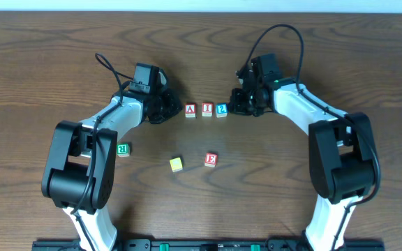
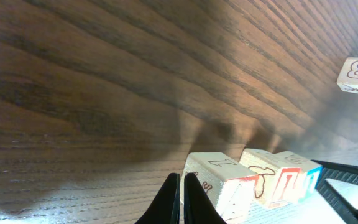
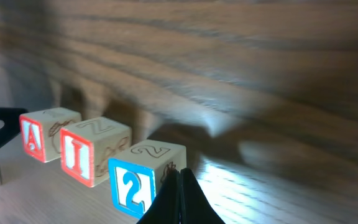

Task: Spell out Ai2
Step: 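Press both grippers inward on the row ends to close gaps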

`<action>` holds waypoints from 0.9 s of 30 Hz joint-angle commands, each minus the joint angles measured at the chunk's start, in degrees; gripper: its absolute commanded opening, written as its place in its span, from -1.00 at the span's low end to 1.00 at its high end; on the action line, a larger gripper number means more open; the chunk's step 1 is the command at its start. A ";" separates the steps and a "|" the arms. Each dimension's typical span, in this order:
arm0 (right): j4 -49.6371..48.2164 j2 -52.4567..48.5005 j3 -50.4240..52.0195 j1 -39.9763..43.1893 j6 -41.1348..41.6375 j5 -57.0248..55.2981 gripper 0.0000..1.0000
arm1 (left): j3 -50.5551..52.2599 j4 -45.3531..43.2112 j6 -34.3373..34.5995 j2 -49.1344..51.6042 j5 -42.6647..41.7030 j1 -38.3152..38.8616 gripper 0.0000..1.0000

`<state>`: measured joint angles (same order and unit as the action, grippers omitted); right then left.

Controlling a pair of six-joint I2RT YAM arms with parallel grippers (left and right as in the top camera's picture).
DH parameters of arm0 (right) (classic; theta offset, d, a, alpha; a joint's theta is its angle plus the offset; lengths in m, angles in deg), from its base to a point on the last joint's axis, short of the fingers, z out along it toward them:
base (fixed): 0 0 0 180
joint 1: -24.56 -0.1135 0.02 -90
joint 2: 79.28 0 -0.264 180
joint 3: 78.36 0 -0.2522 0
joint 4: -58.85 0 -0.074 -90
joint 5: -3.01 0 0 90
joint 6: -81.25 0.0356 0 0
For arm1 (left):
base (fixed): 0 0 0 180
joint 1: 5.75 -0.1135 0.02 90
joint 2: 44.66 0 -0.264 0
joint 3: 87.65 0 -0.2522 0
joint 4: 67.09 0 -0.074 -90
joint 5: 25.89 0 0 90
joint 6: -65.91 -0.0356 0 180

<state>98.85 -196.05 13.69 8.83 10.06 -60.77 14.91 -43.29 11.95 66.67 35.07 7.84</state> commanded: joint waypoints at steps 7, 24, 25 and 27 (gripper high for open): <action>-0.66 -0.57 0.09 -1.79 1.18 0.83 -0.98 | -1.42 0.02 0.24 0.96 -2.03 -0.04 -0.89; -1.66 -0.57 0.09 -2.36 3.06 0.76 -0.97 | -1.42 -0.02 0.24 0.96 -2.71 1.84 -0.89; -1.66 -0.57 0.09 -2.36 3.06 0.76 -0.97 | -1.42 0.00 0.24 0.96 -2.73 1.84 -0.89; -1.66 -0.57 0.09 -2.40 3.06 0.76 -0.98 | -1.42 -0.02 0.24 0.96 -2.71 1.81 -0.88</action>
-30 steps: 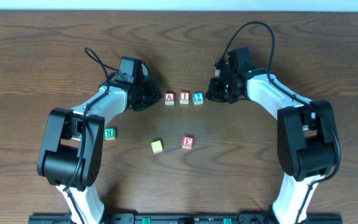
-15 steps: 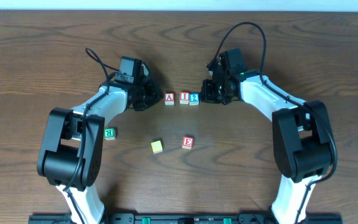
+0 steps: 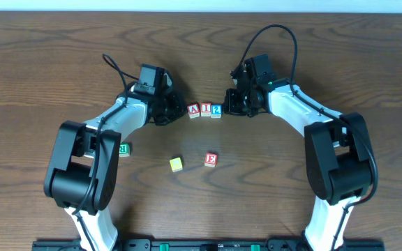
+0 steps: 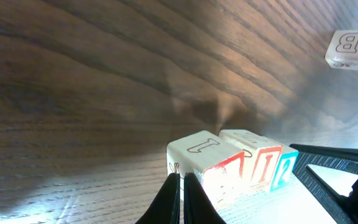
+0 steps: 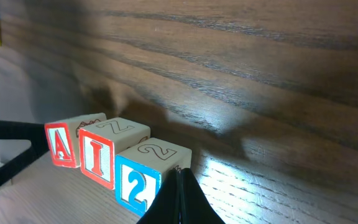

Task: Spell out Ai2

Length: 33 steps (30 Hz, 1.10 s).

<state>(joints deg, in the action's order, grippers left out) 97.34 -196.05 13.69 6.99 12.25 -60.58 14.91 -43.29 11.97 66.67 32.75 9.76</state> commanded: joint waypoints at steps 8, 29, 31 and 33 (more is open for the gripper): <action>-1.36 -0.57 0.09 -1.62 0.83 0.33 -0.97 | -1.42 -0.87 -0.11 0.96 -0.22 -0.11 -0.89; -0.98 -0.57 0.09 -1.75 1.14 -2.71 -0.97 | -1.42 -0.57 -4.24 0.96 -0.13 -0.39 -0.89; -0.96 -0.57 0.09 -1.75 1.27 -3.10 -0.97 | -1.42 -0.33 -4.42 0.96 0.04 -0.76 -0.89; -0.96 -0.57 0.09 -1.75 1.27 -3.76 -0.98 | -1.42 -0.09 -5.22 0.96 0.13 -1.42 -0.89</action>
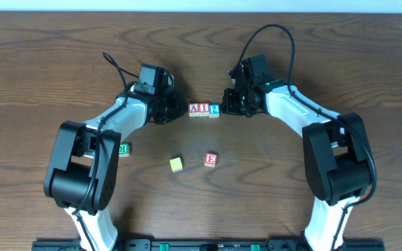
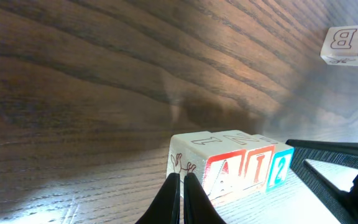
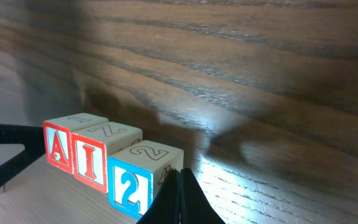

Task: Spell out Ai2

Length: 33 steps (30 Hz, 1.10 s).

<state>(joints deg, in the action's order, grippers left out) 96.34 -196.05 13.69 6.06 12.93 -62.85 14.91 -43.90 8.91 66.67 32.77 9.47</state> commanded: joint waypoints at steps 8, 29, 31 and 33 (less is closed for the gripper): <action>2.78 1.51 -0.52 0.11 0.50 -6.43 -0.97 | -4.52 6.29 -11.04 0.07 -1.44 -3.48 -0.89; 30.01 41.48 -0.90 -0.37 -4.63 -24.13 -0.97 | -14.80 38.86 -29.40 -31.98 4.52 -1.68 -0.88; 32.04 46.31 -0.22 -1.64 -5.68 -25.90 -0.97 | -14.71 41.90 -28.65 -36.52 8.20 0.20 -0.88; 33.40 50.86 1.14 -2.54 -6.34 -26.51 -0.97 | -14.19 42.99 -27.32 -40.52 9.44 2.05 -0.88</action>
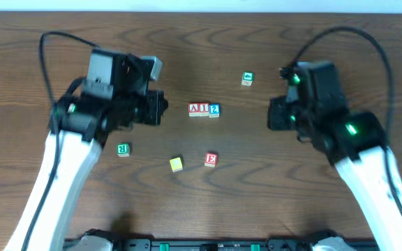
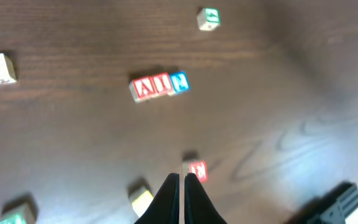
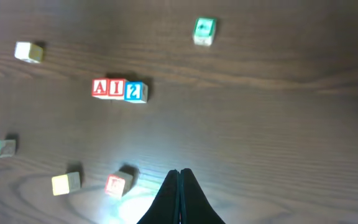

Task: Spell out Ai2

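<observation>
Three blocks stand touching in a row mid-table: a red A block [image 1: 194, 108], a red I block [image 1: 204, 109] and a blue 2 block [image 1: 214, 109]. The same row shows in the left wrist view, with the A block [image 2: 143, 88] and the 2 block [image 2: 179, 81], and in the right wrist view, with the A block [image 3: 100, 88] and the 2 block [image 3: 135, 91]. My left gripper [image 1: 156, 110] is raised left of the row, shut and empty [image 2: 181, 198]. My right gripper [image 1: 273, 115] is raised right of it, shut and empty [image 3: 179, 198].
Loose blocks lie around: a green block [image 1: 247, 79] at the back, a green R block [image 1: 123, 149] at the left, a yellow block [image 1: 176, 164] and a red E block [image 1: 211, 160] in front. A pale block lies left of the row.
Both grippers have left the ends of the row and now sit high above the table, well apart. The A, I and 2 blocks stay touching in place.
At first the three blocks stood in a loose line with my shut grippers at either end. Then the line was tighter, then square and touching, reading A I 2. Now both arms are up and away from it.
</observation>
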`<action>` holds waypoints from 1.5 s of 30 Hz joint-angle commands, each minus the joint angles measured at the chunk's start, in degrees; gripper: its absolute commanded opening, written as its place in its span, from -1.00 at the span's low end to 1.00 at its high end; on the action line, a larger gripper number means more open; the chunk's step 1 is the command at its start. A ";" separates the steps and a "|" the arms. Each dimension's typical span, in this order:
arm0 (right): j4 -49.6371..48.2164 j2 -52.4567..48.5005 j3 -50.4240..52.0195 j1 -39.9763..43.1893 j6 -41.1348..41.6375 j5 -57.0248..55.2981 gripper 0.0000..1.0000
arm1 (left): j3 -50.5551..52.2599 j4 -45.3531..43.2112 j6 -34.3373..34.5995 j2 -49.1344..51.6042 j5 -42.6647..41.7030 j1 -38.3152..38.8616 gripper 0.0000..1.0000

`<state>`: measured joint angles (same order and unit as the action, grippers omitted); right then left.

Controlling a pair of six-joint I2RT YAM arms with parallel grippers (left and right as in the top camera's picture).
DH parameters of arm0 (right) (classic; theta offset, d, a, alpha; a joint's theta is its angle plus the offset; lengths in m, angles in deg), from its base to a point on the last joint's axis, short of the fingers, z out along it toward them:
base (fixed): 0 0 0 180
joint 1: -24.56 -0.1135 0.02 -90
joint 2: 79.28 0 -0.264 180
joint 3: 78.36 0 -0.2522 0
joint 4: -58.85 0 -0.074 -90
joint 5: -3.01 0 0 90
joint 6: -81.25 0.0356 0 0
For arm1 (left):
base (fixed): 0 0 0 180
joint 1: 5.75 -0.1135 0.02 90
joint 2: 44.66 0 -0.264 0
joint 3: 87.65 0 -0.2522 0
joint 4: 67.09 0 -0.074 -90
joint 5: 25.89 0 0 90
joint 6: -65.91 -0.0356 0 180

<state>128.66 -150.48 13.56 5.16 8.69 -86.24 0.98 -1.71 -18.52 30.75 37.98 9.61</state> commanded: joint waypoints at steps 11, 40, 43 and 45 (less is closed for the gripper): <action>0.92 26.64 23.63 -2.01 -1.11 0.83 -0.97 | 8.96 9.33 13.35 -26.16 10.54 8.33 -0.88; 1.62 27.43 27.96 -2.01 5.03 1.18 0.99 | 12.00 23.71 14.16 -40.44 15.69 8.39 0.91; 1.62 27.43 27.96 -2.01 5.03 1.18 0.98 | 12.00 23.58 14.14 -41.03 16.35 8.22 0.91; 1.62 27.43 27.96 -2.01 5.03 1.18 0.99 | 12.00 23.43 14.12 -42.34 17.46 6.62 0.91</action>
<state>130.24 -123.25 41.36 3.67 13.17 -85.28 12.63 21.72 -4.56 -10.10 53.19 17.43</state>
